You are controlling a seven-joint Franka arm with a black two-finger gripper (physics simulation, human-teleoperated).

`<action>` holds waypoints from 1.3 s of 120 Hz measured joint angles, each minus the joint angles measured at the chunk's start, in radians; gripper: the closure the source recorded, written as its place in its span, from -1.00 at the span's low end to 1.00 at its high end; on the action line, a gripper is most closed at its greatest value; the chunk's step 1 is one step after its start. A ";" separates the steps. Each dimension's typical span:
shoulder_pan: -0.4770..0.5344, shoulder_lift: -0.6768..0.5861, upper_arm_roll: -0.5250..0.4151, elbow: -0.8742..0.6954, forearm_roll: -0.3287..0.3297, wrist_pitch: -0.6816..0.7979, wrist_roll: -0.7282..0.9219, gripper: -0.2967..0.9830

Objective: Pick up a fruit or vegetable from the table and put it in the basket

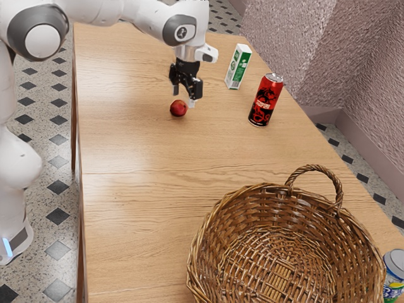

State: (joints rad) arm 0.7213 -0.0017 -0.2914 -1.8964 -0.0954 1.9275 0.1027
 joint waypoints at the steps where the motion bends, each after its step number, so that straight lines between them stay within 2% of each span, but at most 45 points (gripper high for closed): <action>1: -0.002 0.000 0.000 0.000 0.000 0.001 0.000 -0.54; 62: -0.135 0.014 0.018 0.027 0.008 0.029 -0.002 -0.54; 66: -0.074 0.014 -0.043 0.028 0.008 0.027 -0.001 -0.54; 71: 0.120 0.012 -0.234 0.029 0.008 0.024 -0.001 -0.54; 74: 0.207 0.010 -0.318 0.029 0.008 0.022 -0.001 -0.54; 80: 0.284 0.010 -0.386 0.030 0.008 0.019 -0.001 -0.54; 84: 0.243 0.011 -0.339 0.030 0.009 0.017 0.000 -0.54; 91: 0.049 0.015 -0.130 0.035 0.009 0.014 0.000 -0.54; 99: -0.019 0.015 -0.037 0.038 0.009 0.011 0.001 -0.54; 115: 0.010 0.026 0.002 0.042 0.017 0.009 0.002 -0.54; 141: 0.171 0.040 0.018 0.041 0.021 0.007 0.004 -0.54; 156: 0.102 0.042 0.144 0.041 0.021 0.006 0.007 -0.54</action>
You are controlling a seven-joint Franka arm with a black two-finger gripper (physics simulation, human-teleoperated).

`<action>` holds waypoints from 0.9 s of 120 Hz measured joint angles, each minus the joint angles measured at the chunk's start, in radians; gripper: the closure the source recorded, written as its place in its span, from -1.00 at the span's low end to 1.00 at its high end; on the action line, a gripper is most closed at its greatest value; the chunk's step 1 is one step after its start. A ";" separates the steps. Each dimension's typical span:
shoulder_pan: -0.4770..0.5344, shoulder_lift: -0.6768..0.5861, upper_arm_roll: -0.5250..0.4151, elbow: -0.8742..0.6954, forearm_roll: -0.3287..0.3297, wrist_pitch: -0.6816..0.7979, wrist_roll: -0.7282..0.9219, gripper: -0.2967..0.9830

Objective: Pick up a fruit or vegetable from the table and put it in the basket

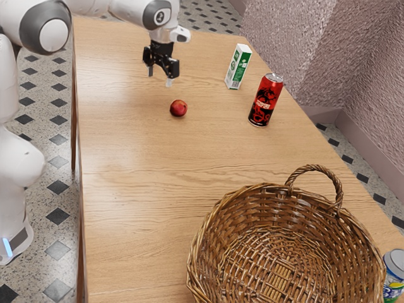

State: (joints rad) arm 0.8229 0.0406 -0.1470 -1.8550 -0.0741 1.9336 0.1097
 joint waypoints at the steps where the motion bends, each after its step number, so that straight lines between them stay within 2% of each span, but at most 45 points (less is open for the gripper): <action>1: -0.013 0.000 0.014 0.000 0.000 0.000 0.000 -0.54; 6: -0.091 0.005 0.087 0.001 -0.001 0.000 0.002 -0.54; 14: -0.190 0.010 0.152 0.001 -0.002 0.000 0.006 -0.54; 34: -0.334 0.016 0.184 0.007 -0.006 -0.001 0.014 -0.53; 67: -0.290 0.036 0.184 0.012 -0.007 0.000 0.022 -0.54; 108: -0.314 0.072 0.174 0.014 -0.008 0.006 0.028 -0.54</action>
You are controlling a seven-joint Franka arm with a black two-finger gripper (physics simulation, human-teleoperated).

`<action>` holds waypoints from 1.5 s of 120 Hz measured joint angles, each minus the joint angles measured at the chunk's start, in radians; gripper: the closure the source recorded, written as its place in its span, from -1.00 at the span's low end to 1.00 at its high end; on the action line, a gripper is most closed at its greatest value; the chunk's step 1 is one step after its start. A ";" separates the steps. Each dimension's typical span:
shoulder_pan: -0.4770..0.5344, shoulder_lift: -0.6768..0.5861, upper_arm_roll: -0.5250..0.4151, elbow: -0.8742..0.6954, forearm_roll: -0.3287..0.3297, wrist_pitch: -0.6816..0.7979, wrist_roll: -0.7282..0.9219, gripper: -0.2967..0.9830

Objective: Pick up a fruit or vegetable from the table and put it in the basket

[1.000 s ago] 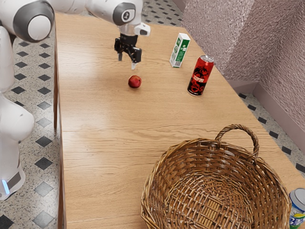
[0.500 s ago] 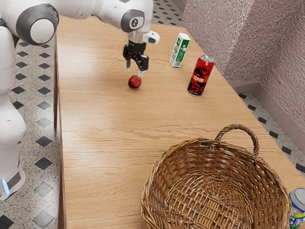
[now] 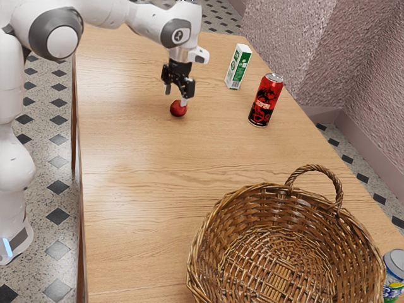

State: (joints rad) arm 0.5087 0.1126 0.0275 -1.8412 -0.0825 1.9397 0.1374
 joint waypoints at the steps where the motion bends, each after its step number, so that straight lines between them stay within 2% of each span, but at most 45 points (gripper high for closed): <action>1: 0.001 0.001 -0.001 0.000 0.000 0.000 0.000 -0.54; 82: -0.007 0.081 -0.015 0.029 -0.001 0.007 -0.005 -0.52; 98: -0.007 0.092 -0.015 0.035 -0.001 0.007 -0.006 -0.33; 120: -0.009 0.098 -0.017 0.047 0.014 0.009 -0.008 0.10; 139: -0.025 0.123 -0.017 0.077 0.045 0.011 -0.013 0.24; 160: -0.032 0.113 -0.016 0.134 0.064 -0.012 -0.020 0.23; 172: -0.074 0.040 -0.017 0.163 0.067 -0.054 -0.022 0.23; 180: -0.141 -0.037 -0.018 0.170 0.068 -0.097 -0.023 0.21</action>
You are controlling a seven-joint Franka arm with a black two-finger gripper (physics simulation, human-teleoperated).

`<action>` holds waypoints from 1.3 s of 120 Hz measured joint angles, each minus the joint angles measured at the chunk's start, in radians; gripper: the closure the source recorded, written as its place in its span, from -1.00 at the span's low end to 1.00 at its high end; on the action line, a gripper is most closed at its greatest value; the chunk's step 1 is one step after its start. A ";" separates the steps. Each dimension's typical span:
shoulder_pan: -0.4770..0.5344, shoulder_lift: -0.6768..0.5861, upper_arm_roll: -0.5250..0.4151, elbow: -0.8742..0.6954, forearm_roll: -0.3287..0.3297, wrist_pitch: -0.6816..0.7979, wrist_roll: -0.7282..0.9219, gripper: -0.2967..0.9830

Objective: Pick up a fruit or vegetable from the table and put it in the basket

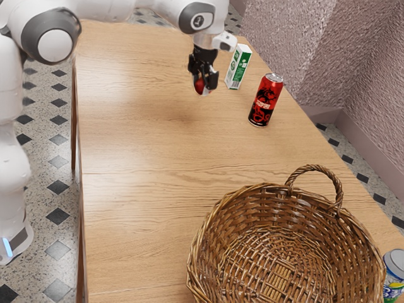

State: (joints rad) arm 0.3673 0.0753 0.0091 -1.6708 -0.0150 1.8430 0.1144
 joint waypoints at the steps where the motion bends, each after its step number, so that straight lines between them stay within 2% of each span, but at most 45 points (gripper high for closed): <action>1: -0.010 -0.010 -0.001 0.001 0.000 -0.006 0.000 0.20; 10: -0.100 -0.101 -0.020 0.004 -0.002 -0.061 0.000 0.18; 16: -0.136 -0.144 -0.066 0.004 -0.003 -0.093 0.000 0.15; 37: -0.240 -0.177 -0.384 0.063 -0.015 -0.159 -0.017 0.13; 52: -0.265 -0.167 -0.520 0.090 -0.045 -0.177 -0.038 0.14; 69: -0.356 -0.103 -0.541 0.124 -0.058 -0.160 -0.064 0.15; 84: -0.461 0.012 -0.543 0.159 -0.059 -0.081 -0.084 0.15; 97: -0.466 0.057 -0.545 0.178 -0.059 -0.013 -0.099 0.14; 103: -0.464 0.084 -0.545 0.180 -0.063 0.022 -0.105 -0.09; 109: -0.461 0.108 -0.545 0.180 -0.067 0.059 -0.109 -0.23; 128: -0.454 0.128 -0.533 0.175 -0.071 0.128 -0.116 -0.43; 134: -0.427 0.072 -0.456 0.190 -0.090 0.077 -0.108 -0.46; 138: -0.408 0.033 -0.344 0.211 -0.137 0.020 -0.086 -0.47; 141: -0.426 0.019 -0.190 0.223 -0.227 -0.050 -0.061 -0.48; 147: -0.382 0.011 0.115 0.233 -0.395 -0.203 -0.006 -0.49; 151: -0.302 0.010 0.289 0.233 -0.478 -0.303 0.029 -0.50; 156: -0.156 0.011 0.419 0.230 -0.554 -0.415 0.071 -0.51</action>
State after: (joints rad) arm 0.2114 0.0860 0.4279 -1.4409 -0.5692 1.4275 0.1850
